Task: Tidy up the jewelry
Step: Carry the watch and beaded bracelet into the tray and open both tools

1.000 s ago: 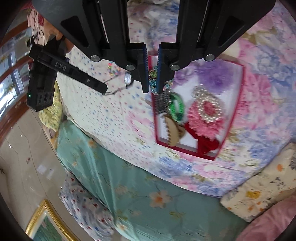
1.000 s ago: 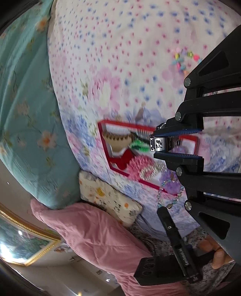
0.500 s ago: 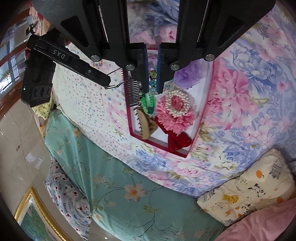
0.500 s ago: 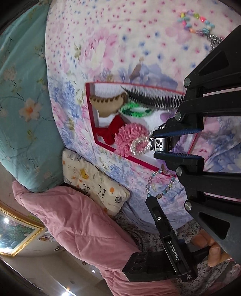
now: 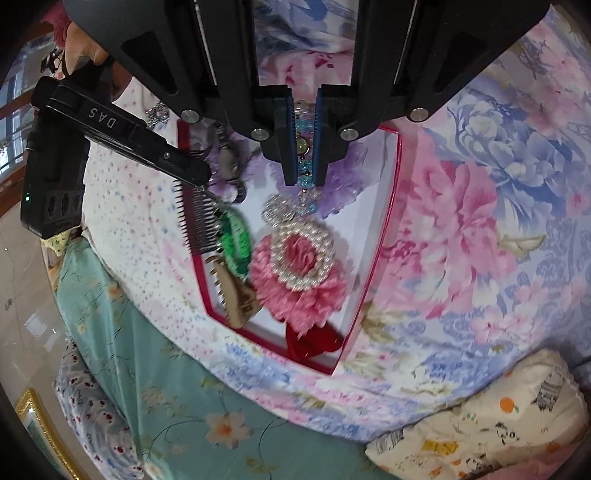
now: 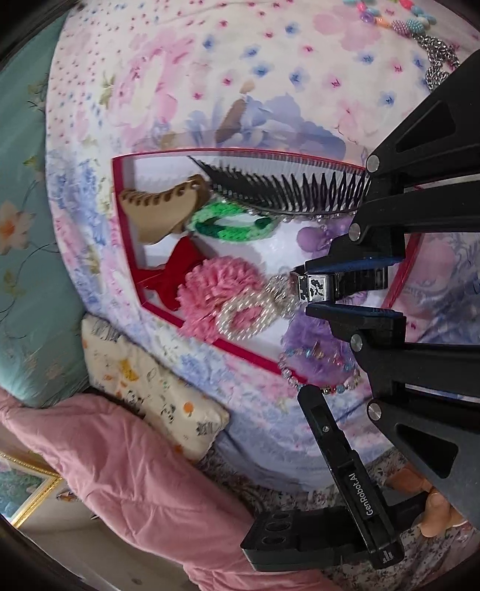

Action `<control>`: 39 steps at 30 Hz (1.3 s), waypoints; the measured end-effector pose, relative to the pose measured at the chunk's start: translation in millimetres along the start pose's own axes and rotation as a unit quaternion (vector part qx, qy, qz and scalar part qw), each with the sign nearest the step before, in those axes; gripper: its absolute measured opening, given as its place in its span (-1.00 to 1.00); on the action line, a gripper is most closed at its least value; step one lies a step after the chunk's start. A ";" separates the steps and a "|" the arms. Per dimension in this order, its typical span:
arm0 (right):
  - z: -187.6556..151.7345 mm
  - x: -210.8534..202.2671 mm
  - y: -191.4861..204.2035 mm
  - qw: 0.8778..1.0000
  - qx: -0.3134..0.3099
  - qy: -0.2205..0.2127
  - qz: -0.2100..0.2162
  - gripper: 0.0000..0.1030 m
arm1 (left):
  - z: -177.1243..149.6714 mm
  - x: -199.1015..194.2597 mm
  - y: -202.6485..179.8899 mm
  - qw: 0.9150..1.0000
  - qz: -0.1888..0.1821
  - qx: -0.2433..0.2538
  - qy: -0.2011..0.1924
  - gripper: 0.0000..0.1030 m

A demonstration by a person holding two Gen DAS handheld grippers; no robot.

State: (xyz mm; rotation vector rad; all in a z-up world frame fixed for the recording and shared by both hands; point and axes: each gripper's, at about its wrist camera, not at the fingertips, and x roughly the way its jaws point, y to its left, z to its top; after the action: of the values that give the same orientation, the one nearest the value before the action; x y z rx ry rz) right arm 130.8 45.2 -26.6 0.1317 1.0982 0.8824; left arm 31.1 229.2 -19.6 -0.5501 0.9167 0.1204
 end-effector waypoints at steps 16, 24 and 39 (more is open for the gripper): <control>-3.2 15.8 -7.5 1.000 0.003 0.017 -0.001 -0.69 | -6.8 26.5 5.9 0.999 0.011 -0.011 0.029 -0.89; -1.7 15.7 -7.0 1.000 0.006 0.017 0.002 -0.61 | -5.7 25.9 6.7 0.999 0.014 -0.015 0.030 -0.87; -1.3 12.4 -4.2 1.000 0.007 0.015 0.000 -0.61 | -5.3 18.7 3.7 0.999 0.019 -0.013 0.027 -0.52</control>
State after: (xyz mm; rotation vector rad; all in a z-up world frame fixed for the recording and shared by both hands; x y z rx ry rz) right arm 134.0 50.4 -38.2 0.1304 1.1335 0.8800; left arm 37.5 227.2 -38.2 -0.5629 0.9789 0.1520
